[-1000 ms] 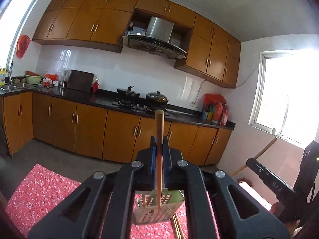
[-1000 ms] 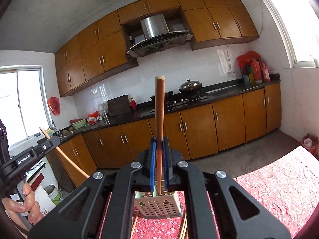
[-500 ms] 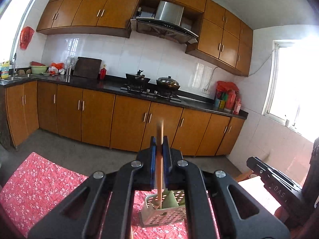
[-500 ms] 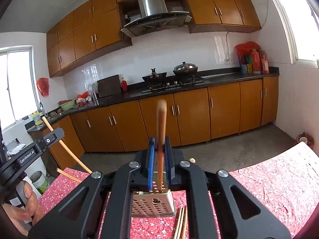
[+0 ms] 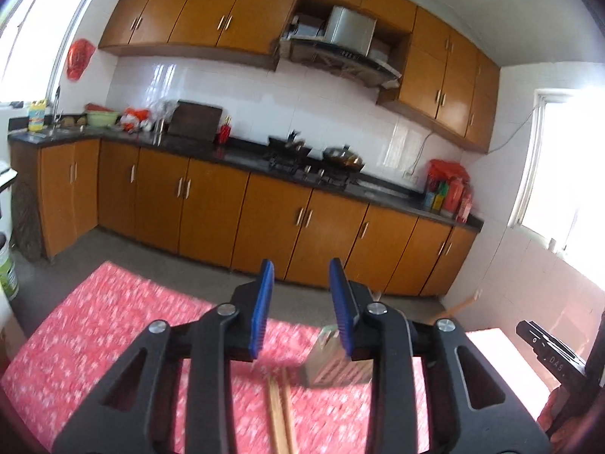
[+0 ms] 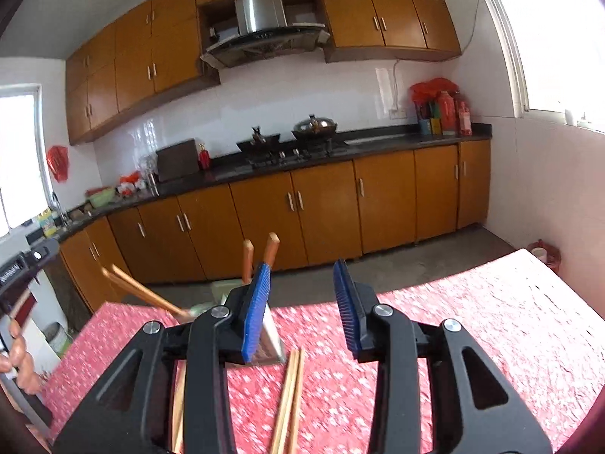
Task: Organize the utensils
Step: 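Open both tools to release the chopsticks into the holder, then grasp a chopstick with the right tool while the left tool grasps another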
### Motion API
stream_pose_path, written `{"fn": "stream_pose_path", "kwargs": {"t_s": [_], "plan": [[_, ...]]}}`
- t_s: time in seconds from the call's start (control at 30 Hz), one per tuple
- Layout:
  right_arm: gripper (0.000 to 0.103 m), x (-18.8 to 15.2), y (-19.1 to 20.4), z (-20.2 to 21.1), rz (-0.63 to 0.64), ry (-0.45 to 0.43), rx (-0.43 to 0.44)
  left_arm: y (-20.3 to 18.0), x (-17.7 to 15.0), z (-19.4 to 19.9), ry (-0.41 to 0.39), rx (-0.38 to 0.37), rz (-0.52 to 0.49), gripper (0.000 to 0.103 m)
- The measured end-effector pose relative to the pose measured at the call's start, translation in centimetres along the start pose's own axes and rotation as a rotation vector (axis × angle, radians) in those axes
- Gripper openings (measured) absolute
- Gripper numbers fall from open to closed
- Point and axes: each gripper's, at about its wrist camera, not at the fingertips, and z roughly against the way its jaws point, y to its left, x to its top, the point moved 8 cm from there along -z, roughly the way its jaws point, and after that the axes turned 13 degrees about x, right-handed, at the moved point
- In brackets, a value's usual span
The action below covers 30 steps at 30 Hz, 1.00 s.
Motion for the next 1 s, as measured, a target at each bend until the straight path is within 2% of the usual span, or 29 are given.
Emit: {"fn": "stream_pose_path", "kwargs": {"t_s": [0.03, 0.1, 0.2, 0.3, 0.37, 0.63, 0.7, 0.87, 1.0], "plan": [[0.035, -1.6, -0.5, -0.5, -0.011, 0.047, -0.001, 1.0, -1.8, -0.3, 0.034, 0.029, -0.025, 0.035], [0.025, -5.8, -1.3, -2.1, -0.058, 0.170, 0.019, 2.3, -4.8, -0.9, 0.093, 0.058, -0.067, 0.035], [0.016, -11.3, -1.3, -4.2, -0.107, 0.305, 0.067, 4.4, -10.6, -2.6, 0.229, 0.099, -0.107, 0.033], [0.015, -15.0, -0.1, -5.9, -0.110, 0.387, 0.102, 5.9, -14.9, -3.4, 0.333, 0.098, -0.089, 0.030], [0.015, -16.8, 0.6, -6.8, -0.114, 0.423, 0.113, 6.6, -16.7, -3.5, 0.369, 0.091, -0.081, 0.030], [0.013, -19.4, 1.7, -9.3, -0.074, 0.491, 0.101, 5.2, -20.2, -3.5, 0.436, 0.048, -0.106, 0.030], [0.008, -19.3, 1.1, -9.4, -0.053, 0.486, 0.075, 4.5, -20.7, -3.6, 0.454, 0.031, -0.116, 0.030], [0.008, -18.4, -2.8, -8.8, -0.111, 0.450, -0.038, 2.7, -22.5, -3.9, 0.504, -0.017, -0.136, 0.030], [0.008, -18.2, -4.8, -8.1, -0.143, 0.441, -0.067, 1.3, -23.7, -4.1, 0.538, -0.043, -0.179, 0.023]]}}
